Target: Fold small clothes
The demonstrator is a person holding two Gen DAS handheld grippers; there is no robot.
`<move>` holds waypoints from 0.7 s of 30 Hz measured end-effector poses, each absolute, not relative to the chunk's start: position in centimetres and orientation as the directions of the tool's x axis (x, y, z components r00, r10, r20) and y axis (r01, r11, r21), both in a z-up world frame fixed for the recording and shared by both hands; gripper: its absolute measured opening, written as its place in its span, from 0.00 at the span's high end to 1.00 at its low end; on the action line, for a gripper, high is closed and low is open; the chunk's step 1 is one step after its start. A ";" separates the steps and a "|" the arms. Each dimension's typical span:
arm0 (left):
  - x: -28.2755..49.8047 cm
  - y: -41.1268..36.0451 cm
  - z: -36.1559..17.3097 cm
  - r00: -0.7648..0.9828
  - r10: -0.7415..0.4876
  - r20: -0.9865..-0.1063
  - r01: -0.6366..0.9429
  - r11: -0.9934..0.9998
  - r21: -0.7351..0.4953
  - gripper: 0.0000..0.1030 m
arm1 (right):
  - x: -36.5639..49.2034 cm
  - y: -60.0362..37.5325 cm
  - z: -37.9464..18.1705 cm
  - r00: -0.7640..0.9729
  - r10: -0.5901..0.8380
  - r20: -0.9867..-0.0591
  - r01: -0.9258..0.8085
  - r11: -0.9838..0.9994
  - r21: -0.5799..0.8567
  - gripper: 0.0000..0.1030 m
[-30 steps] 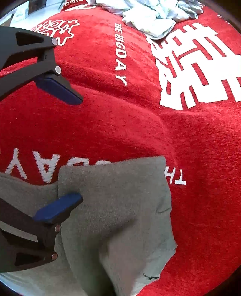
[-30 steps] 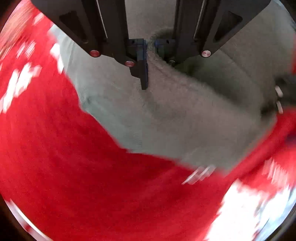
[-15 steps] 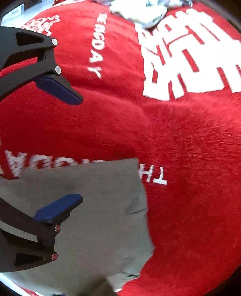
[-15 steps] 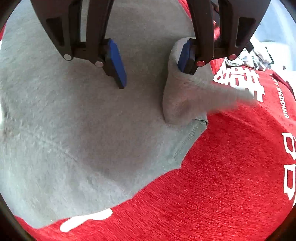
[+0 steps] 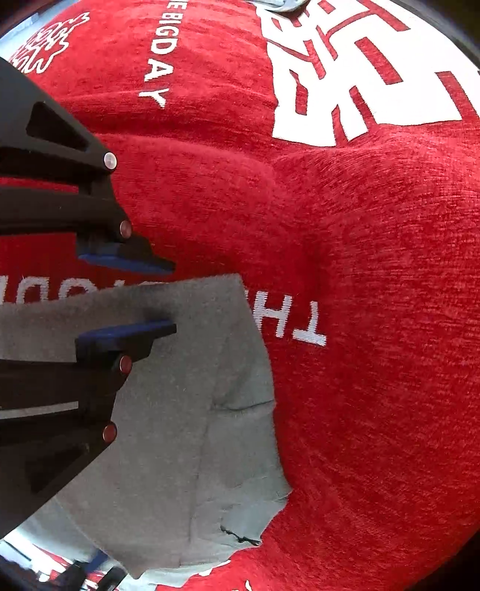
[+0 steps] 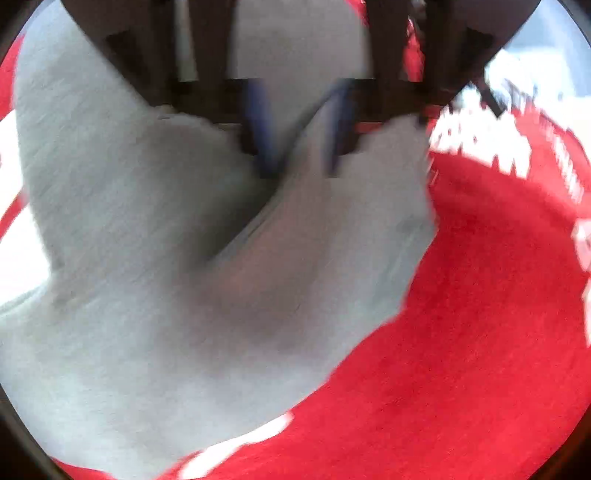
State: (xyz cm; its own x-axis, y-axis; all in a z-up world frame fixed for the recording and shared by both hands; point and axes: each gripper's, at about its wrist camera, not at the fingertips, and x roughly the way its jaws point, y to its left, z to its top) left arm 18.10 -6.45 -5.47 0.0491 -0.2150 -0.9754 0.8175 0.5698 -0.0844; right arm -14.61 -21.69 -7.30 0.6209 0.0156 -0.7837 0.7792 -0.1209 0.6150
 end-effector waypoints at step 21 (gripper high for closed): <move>24.0 -3.6 -6.3 0.021 -0.275 -0.961 0.784 0.601 -0.155 0.92 | 3.8 -12.3 -12.8 0.698 0.386 -0.604 0.672 -0.059 0.738 0.93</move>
